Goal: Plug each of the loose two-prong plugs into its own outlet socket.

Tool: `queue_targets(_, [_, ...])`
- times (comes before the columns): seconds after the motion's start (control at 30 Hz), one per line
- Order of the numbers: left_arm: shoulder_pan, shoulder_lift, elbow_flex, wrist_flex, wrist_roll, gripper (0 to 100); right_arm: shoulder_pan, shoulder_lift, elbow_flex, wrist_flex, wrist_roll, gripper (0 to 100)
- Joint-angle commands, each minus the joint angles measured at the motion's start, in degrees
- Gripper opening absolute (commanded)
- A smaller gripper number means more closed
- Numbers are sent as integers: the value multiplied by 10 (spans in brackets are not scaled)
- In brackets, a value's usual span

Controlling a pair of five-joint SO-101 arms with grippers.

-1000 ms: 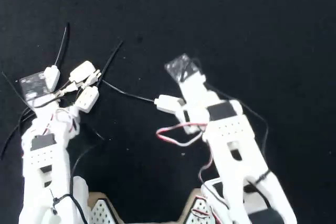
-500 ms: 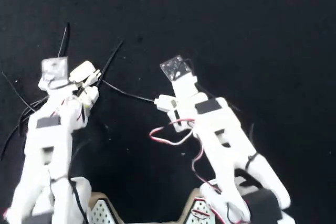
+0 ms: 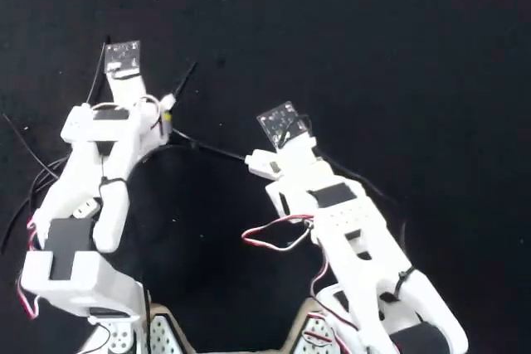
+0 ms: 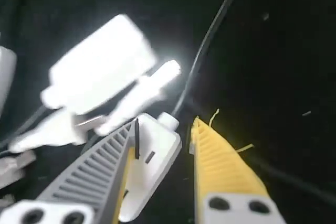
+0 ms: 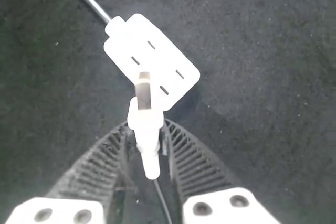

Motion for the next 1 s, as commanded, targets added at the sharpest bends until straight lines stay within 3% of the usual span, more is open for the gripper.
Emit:
queue_targets(0.0, [37, 1, -39, -3, 33, 174, -10, 19, -12, -21, -3, 11])
queue_targets(0.33, [61, 5, -32, 2, 31, 174, -10, 71, -36, -20, -3, 11])
queue_targets(0.57, [-35, 7, 3, 1, 25, 175, -10, 68, -35, -20, -3, 11])
queue_targets(0.73, [-101, 27, 7, 2, -47, 175, -10, 68, -35, -20, -3, 11])
queue_targets(0.97, [-186, 37, -21, 1, -60, 175, -10, 68, -35, -20, -3, 11])
